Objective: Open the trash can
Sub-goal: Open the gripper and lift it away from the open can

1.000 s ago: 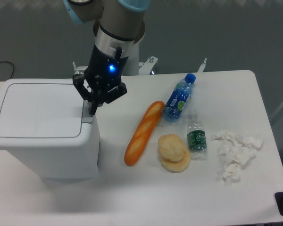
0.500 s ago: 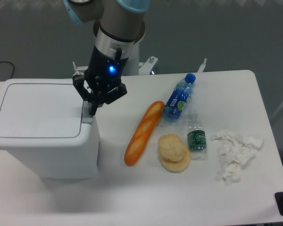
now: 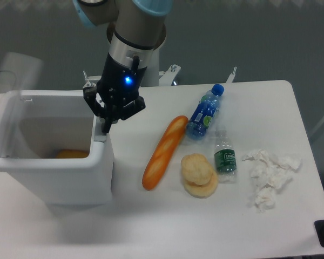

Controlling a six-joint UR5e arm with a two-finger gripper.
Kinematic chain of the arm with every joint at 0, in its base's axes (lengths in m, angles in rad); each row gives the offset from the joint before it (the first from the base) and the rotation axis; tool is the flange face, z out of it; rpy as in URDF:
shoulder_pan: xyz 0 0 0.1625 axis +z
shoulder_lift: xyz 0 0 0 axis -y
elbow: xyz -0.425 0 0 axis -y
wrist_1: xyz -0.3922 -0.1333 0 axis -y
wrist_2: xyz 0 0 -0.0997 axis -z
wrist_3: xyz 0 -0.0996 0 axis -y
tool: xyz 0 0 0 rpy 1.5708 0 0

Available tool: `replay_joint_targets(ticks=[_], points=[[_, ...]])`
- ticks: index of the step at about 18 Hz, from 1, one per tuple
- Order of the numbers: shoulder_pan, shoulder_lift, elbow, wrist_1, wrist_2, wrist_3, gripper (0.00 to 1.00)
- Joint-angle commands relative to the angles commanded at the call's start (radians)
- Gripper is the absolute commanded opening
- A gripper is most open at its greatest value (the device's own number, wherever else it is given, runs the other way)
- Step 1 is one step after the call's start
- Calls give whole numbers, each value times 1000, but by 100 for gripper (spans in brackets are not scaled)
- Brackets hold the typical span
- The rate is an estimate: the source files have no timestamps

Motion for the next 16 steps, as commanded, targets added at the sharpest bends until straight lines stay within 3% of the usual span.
replay_joint_targets(ticks=[3, 4, 6, 7, 8, 10, 13, 16], points=[[2, 2, 14, 0, 0, 3, 2], [2, 0, 17, 2, -2, 8, 17], [3, -6, 46, 0, -2, 11, 56], [6, -15, 58, 0, 0, 9, 83], [6, -18, 64, 3, 2, 9, 100], [14, -18, 67, 18, 8, 12, 100], [38, -32, 66, 64, 127, 50, 100], [99, -69, 60, 64, 219, 268, 100]])
